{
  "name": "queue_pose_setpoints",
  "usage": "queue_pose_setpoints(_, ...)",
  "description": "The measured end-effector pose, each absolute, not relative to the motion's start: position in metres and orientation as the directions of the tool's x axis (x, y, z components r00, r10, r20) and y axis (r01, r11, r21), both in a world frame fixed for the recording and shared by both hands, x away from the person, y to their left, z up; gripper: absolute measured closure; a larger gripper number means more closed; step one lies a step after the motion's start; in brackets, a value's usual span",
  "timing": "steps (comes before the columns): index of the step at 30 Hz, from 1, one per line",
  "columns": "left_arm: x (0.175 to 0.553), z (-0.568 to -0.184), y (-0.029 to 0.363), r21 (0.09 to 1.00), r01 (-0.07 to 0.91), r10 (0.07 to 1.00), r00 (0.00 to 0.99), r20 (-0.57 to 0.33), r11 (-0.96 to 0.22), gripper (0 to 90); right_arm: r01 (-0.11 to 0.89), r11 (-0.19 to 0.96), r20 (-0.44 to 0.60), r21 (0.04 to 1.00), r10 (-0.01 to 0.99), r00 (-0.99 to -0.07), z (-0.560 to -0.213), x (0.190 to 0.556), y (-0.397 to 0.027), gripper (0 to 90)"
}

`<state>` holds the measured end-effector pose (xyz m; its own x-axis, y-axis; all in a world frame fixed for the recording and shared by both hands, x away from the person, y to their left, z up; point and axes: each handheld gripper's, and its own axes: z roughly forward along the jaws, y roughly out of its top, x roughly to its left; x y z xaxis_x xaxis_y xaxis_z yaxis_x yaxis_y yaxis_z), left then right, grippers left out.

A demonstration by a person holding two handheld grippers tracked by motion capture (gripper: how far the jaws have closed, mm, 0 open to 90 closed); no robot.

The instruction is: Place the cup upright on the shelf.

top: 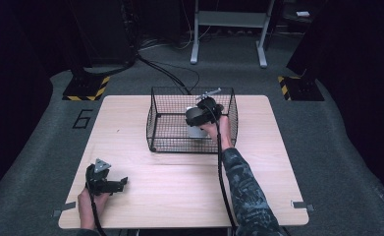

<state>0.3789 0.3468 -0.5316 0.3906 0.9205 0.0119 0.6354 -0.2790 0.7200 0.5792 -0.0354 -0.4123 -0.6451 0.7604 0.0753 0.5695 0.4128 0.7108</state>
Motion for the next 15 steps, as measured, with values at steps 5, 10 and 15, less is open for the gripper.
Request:
queue_pose_setpoints(5,0.379,-0.532,0.347,0.720,0.636,0.921,0.390,0.012,-0.279,0.7,0.575,0.417,0.075,0.704,0.761,-0.644,-0.417,0.580,-0.035,5.9)
queue_pose_setpoints(10,0.379,-0.532,0.347,0.720,0.636,0.921,0.390,0.011,-0.278,0.6,0.593,0.407,0.094,0.695,0.766,-0.636,-0.423,0.579,-0.031,5.9)
queue_pose_setpoints(15,0.379,-0.532,0.347,0.722,0.633,0.920,0.392,0.012,-0.279,0.6,0.601,0.416,0.089,0.682,0.769,-0.633,-0.424,0.579,-0.029,5.9)
